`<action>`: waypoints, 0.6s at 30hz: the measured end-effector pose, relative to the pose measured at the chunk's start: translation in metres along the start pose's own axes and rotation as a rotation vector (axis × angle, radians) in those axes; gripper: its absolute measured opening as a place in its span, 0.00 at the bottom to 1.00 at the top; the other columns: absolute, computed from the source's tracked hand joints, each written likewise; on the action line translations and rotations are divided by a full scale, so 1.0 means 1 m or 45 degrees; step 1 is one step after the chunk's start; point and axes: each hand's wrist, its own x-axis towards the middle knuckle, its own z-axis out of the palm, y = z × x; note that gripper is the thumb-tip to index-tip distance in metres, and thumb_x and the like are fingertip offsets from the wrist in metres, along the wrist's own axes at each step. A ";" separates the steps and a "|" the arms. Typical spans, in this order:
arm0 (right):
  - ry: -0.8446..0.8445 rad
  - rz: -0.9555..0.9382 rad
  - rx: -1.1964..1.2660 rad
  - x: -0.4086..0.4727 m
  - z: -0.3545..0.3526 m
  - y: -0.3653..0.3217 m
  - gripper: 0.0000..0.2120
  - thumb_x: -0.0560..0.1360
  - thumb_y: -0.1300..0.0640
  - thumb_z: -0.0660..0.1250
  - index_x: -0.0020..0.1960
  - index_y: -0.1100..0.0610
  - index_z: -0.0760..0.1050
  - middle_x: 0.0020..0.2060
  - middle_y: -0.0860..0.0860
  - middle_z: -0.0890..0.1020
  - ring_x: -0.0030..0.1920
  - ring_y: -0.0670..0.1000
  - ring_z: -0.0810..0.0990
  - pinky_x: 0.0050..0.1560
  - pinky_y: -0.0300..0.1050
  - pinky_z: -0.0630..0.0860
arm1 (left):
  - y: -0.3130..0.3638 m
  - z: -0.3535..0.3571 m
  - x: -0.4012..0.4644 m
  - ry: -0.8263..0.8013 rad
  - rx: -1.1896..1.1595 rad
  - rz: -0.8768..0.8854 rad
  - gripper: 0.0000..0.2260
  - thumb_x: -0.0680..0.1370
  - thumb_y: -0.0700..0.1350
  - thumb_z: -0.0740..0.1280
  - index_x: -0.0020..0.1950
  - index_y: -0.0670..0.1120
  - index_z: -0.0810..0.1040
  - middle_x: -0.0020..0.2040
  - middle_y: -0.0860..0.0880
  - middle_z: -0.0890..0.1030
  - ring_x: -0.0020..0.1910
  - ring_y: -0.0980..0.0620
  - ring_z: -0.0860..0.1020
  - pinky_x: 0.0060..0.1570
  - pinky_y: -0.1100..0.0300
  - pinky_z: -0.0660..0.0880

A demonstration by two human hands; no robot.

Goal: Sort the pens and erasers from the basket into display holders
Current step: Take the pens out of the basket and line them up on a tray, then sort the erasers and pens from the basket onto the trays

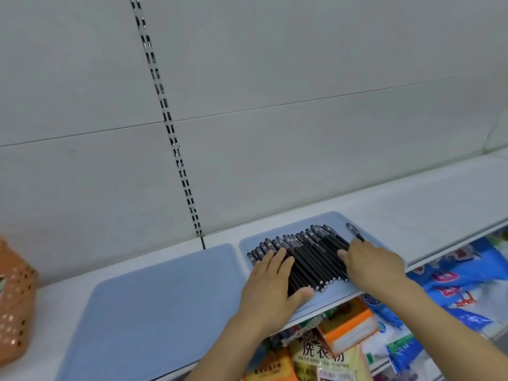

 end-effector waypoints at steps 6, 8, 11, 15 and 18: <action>0.541 -0.248 0.070 -0.021 -0.004 -0.012 0.14 0.73 0.51 0.72 0.44 0.63 0.78 0.41 0.59 0.78 0.42 0.62 0.78 0.30 0.50 0.75 | -0.010 -0.013 -0.013 0.270 -0.086 0.111 0.26 0.82 0.61 0.54 0.78 0.54 0.57 0.79 0.57 0.55 0.78 0.57 0.48 0.76 0.57 0.41; 0.540 -0.398 0.375 -0.031 -0.011 -0.035 0.13 0.78 0.51 0.65 0.55 0.59 0.78 0.49 0.56 0.78 0.51 0.58 0.76 0.40 0.51 0.76 | -0.018 -0.024 -0.030 0.442 -0.199 0.149 0.21 0.82 0.59 0.55 0.75 0.56 0.63 0.74 0.59 0.64 0.75 0.60 0.56 0.76 0.60 0.43; 0.636 -0.608 0.692 -0.054 -0.023 -0.085 0.15 0.81 0.48 0.58 0.60 0.54 0.76 0.55 0.49 0.76 0.53 0.49 0.74 0.44 0.47 0.76 | -0.044 -0.041 -0.069 0.641 -0.245 0.160 0.18 0.81 0.59 0.55 0.69 0.56 0.70 0.66 0.61 0.72 0.67 0.63 0.65 0.72 0.69 0.43; 0.680 -0.824 0.865 -0.079 -0.033 -0.157 0.16 0.80 0.45 0.56 0.59 0.51 0.76 0.53 0.42 0.73 0.49 0.42 0.72 0.41 0.43 0.75 | -0.094 -0.069 -0.130 0.763 -0.273 0.014 0.19 0.80 0.61 0.54 0.66 0.59 0.73 0.63 0.63 0.75 0.64 0.66 0.66 0.69 0.74 0.49; 0.658 -0.984 0.978 -0.100 -0.040 -0.229 0.13 0.80 0.46 0.58 0.58 0.49 0.77 0.52 0.36 0.71 0.49 0.37 0.71 0.43 0.40 0.74 | -0.146 -0.099 -0.184 0.852 -0.240 -0.051 0.16 0.80 0.59 0.57 0.64 0.58 0.75 0.59 0.63 0.77 0.60 0.66 0.71 0.63 0.71 0.63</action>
